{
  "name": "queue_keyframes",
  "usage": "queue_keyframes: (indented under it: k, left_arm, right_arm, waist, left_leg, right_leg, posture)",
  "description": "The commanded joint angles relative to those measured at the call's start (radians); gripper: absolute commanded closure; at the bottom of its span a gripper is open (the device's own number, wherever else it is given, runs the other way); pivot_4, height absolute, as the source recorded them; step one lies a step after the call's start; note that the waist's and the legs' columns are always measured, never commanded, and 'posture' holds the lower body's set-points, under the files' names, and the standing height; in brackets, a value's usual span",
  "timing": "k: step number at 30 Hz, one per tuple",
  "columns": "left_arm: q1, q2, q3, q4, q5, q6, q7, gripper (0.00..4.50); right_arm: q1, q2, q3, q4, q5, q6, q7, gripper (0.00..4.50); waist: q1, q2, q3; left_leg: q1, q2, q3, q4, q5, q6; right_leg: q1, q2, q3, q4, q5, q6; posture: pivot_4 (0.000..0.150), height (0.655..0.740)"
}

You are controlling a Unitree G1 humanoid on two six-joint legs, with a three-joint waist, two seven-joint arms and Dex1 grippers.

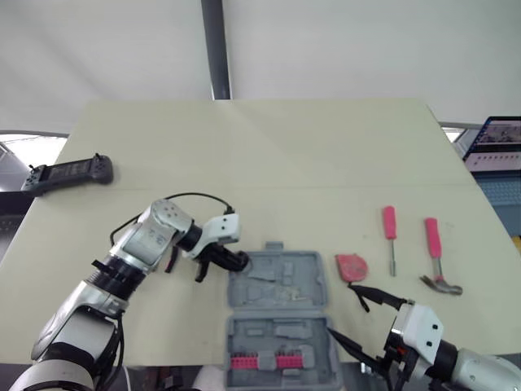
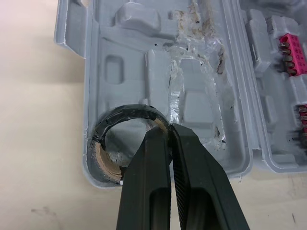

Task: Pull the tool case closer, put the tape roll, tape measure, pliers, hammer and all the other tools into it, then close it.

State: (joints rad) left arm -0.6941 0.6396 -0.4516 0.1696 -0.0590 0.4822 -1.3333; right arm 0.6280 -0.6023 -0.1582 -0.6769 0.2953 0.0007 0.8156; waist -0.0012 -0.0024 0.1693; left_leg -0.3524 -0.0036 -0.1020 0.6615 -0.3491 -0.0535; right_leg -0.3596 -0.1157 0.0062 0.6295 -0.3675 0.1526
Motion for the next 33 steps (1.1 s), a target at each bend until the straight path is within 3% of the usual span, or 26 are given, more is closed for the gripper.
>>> queue_keyframes:
  k: [1,18,22,26,33]
  left_arm:
    - [-0.007,-0.004,-0.002,-0.017,0.008,-0.003,-0.008,4.48]
    - [0.004,-0.001,-0.004,-0.015,0.027,-0.008,-0.016,4.48]
    - [0.001,-0.007,0.001,-0.011,0.030,-0.004,-0.001,3.14]
    - [-0.008,-0.007,0.010,-0.021,0.025,0.019,0.004,1.21]
    - [0.002,-0.001,0.104,-0.118,-0.068,0.140,0.020,1.21]
  right_arm:
    - [0.015,0.006,-0.013,-0.044,0.007,-0.014,-0.015,0.00]
    - [0.010,0.003,-0.014,-0.045,0.002,-0.007,-0.021,0.00]
    - [0.011,0.003,-0.014,-0.047,0.001,-0.006,-0.022,0.00]
    - [0.010,0.002,-0.013,-0.046,0.002,-0.004,-0.022,0.00]
    - [0.005,0.001,-0.011,-0.039,0.002,-0.008,-0.019,0.00]
  waist:
    - [0.000,0.000,0.000]
    - [0.000,0.000,0.000]
    - [0.000,0.000,0.000]
    - [0.000,0.000,0.000]
    - [0.000,0.000,0.000]
  left_leg:
    - [0.000,0.000,0.000,0.000,0.000,0.000]
    - [0.000,0.000,0.000,0.000,0.000,0.000]
    - [0.000,0.000,0.000,0.000,0.000,0.000]
    - [0.000,0.000,0.000,0.000,0.000,0.000]
    - [0.000,0.000,0.000,0.000,0.000,0.000]
  right_leg:
    - [0.000,0.000,0.000,0.000,0.000,0.000]
    - [0.000,0.000,0.000,0.000,0.000,0.000]
    - [0.000,0.000,0.000,0.000,0.000,0.000]
    - [0.000,0.000,0.000,0.000,0.000,0.000]
    - [0.000,0.000,0.000,0.000,0.000,0.000]
  posture:
    - [0.150,0.7400]
    - [0.150,0.7400]
    - [0.150,0.7400]
    - [0.150,0.7400]
    - [0.150,0.7400]
